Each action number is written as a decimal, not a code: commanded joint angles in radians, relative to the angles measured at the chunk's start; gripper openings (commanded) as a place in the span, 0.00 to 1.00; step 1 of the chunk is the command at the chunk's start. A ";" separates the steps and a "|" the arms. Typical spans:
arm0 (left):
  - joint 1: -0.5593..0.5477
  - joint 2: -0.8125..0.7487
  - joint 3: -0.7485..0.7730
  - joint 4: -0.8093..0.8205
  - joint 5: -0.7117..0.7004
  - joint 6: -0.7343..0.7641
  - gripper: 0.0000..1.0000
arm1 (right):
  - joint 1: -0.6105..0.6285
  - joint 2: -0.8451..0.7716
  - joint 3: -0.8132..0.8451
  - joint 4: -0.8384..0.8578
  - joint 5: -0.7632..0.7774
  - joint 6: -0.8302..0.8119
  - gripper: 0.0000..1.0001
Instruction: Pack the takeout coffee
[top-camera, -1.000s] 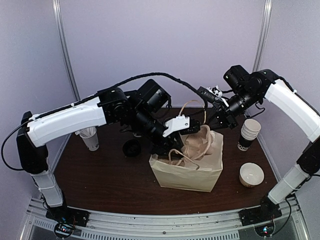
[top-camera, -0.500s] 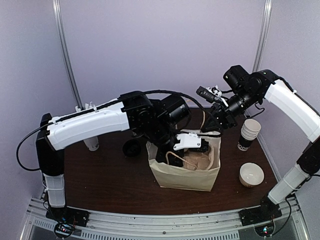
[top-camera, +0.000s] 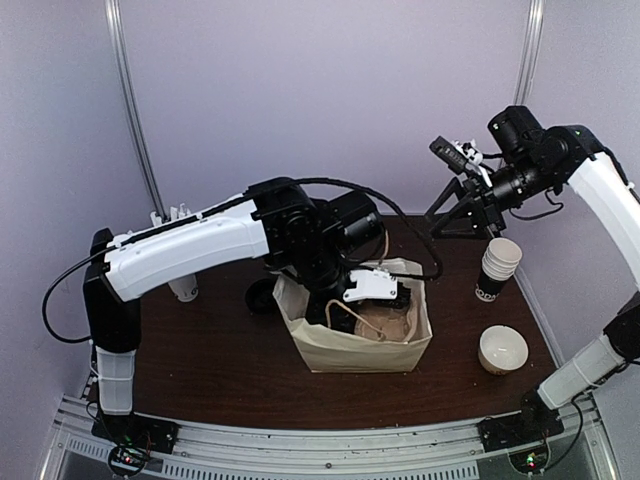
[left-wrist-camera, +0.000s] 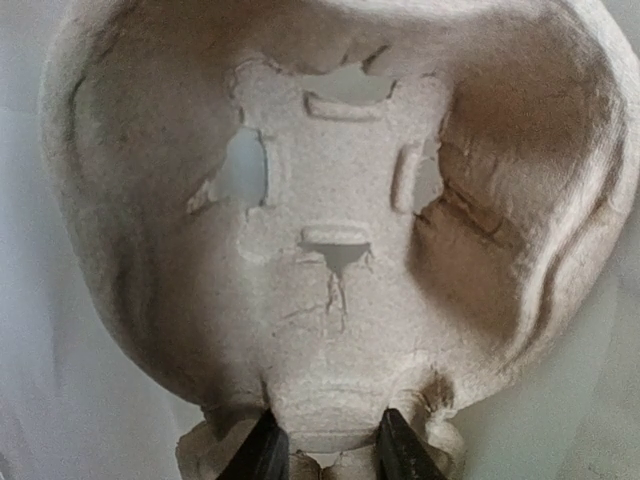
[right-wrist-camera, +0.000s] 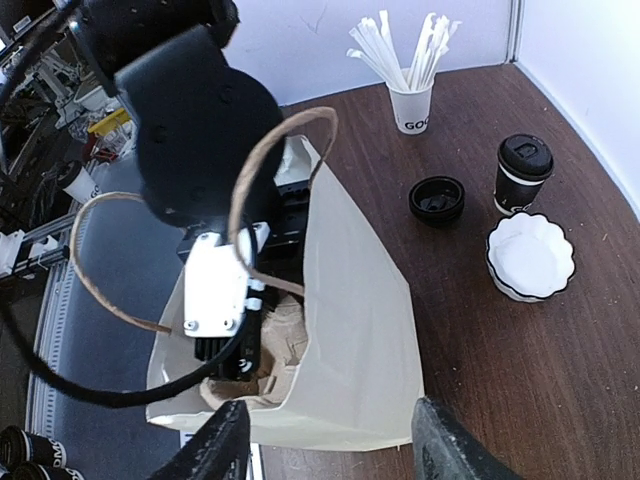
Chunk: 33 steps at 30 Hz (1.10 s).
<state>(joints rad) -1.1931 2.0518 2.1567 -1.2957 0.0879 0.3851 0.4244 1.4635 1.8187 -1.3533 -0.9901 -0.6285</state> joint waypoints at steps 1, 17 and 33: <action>0.001 0.013 0.021 -0.058 -0.048 -0.022 0.30 | -0.006 -0.097 0.000 -0.062 -0.015 -0.051 0.55; 0.084 0.064 0.087 -0.076 0.025 -0.023 0.32 | 0.318 -0.143 -0.007 -0.260 0.134 -0.201 0.44; 0.093 0.103 0.137 -0.112 0.047 -0.058 0.32 | 0.658 0.026 0.009 0.106 0.602 0.101 0.58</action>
<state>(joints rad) -1.1057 2.1376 2.2696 -1.3716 0.1314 0.3435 1.0321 1.4609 1.7947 -1.3521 -0.5198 -0.6136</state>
